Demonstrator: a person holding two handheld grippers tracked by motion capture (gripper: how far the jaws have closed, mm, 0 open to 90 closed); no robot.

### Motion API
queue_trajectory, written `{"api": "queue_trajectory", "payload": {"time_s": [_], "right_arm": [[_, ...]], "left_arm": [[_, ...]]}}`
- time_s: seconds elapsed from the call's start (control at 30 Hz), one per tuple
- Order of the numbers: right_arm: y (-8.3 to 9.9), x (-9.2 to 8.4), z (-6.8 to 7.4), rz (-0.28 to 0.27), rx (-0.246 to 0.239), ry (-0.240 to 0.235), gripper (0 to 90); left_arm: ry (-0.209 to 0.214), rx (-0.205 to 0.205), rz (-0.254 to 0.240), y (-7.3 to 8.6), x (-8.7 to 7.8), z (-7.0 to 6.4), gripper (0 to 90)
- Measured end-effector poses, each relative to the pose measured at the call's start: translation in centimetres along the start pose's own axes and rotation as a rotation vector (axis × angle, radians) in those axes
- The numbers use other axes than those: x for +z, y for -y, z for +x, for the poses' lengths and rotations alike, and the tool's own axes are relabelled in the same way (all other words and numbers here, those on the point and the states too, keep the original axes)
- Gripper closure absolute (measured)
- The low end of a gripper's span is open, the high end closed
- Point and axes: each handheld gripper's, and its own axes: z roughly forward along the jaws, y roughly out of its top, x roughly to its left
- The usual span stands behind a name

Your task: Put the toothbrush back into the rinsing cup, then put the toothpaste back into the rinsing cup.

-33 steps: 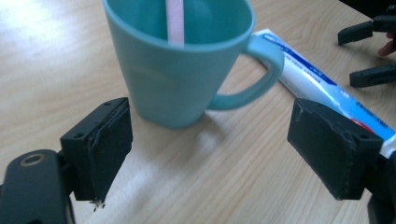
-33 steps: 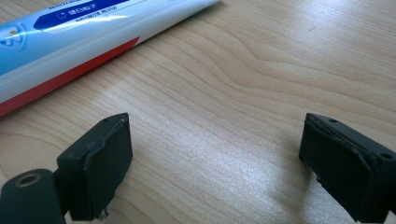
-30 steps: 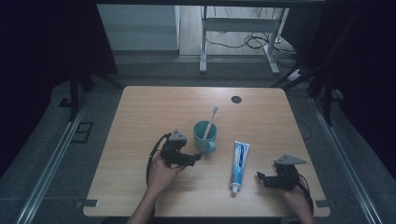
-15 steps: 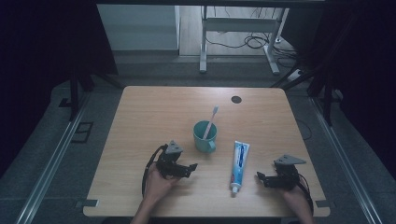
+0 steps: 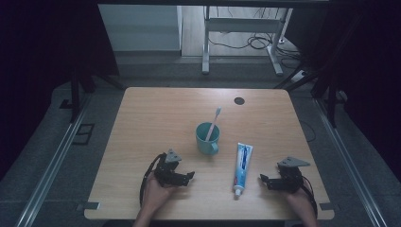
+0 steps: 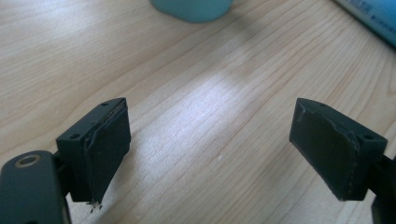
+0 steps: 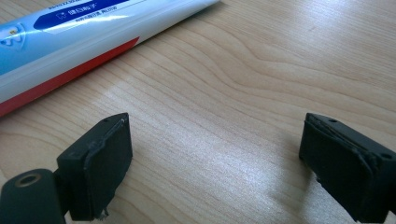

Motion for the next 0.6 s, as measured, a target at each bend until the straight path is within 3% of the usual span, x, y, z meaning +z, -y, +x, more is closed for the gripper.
{"api": "queue_trajectory", "payload": {"time_s": [0.27, 0.43, 0.6], "right_arm": [[0.00, 0.00, 0.00, 0.000, 0.000, 0.000, 9.4], [0.00, 0.00, 0.00, 0.000, 0.000, 0.001, 9.5], [0.02, -0.04, -0.01, -0.003, 0.000, -0.003, 11.0]], "left_arm": [[-0.028, 0.016, 0.023, 0.31, 0.41, -0.11, 13.3], [-0.075, 0.068, 0.030, 0.51, 0.64, -0.55, 12.5], [-0.074, 0.068, 0.029, 0.50, 0.68, -0.57, 11.5]]}}
